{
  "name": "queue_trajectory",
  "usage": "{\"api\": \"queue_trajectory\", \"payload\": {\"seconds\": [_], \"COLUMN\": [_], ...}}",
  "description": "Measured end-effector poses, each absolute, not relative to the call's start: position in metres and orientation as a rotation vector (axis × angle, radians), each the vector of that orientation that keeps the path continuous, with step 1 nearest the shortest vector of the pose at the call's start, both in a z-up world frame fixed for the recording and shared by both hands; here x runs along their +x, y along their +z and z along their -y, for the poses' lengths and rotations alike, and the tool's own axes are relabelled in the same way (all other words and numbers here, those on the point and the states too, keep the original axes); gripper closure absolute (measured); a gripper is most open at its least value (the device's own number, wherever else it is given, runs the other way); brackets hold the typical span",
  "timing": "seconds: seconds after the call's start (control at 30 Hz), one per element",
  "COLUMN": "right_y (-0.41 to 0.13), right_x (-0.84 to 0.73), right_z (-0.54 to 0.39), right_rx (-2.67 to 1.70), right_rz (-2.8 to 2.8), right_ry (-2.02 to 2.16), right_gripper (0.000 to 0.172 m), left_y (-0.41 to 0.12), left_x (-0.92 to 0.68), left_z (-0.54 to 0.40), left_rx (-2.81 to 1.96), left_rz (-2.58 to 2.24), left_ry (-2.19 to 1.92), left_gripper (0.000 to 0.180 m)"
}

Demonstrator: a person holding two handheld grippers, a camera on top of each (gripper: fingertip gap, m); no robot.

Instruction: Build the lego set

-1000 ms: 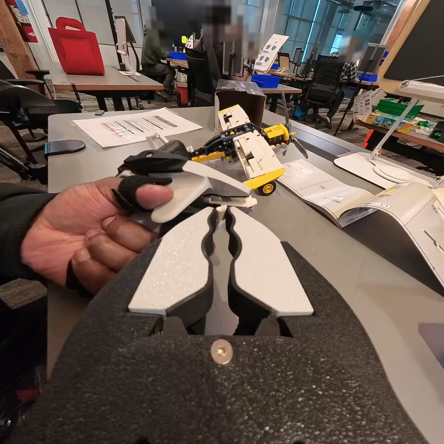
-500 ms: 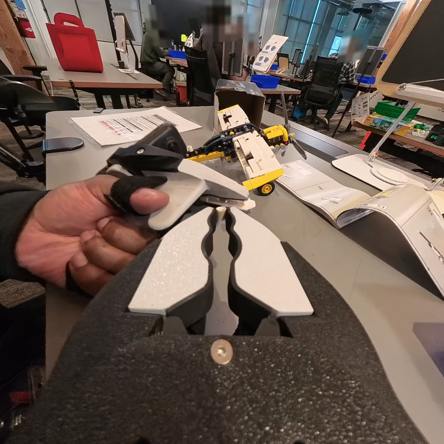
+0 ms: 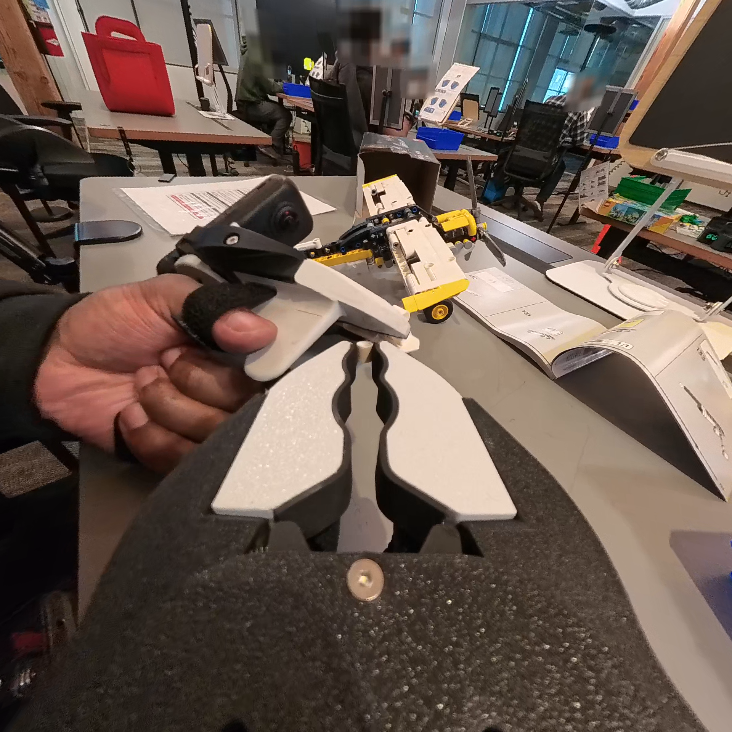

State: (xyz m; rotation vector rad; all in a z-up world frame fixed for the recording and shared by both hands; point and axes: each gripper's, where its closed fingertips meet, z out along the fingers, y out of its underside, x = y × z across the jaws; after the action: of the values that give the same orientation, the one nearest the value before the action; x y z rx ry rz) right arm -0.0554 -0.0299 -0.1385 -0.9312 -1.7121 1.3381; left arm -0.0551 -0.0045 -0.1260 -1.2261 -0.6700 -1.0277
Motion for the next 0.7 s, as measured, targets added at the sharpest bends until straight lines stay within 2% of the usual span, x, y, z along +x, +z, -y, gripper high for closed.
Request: {"api": "queue_trajectory", "payload": {"seconds": [0.7], "right_y": [-0.137], "right_x": [-0.052], "right_z": [0.019], "right_rx": [-0.943], "right_rz": [1.683], "right_ry": [1.299], "right_gripper": [0.165], "left_y": [-0.125], "left_x": [-0.043], "left_z": [0.011], "left_rx": [-1.415], "left_rz": [0.47], "left_ry": [-0.79], "left_gripper": [0.173]}}
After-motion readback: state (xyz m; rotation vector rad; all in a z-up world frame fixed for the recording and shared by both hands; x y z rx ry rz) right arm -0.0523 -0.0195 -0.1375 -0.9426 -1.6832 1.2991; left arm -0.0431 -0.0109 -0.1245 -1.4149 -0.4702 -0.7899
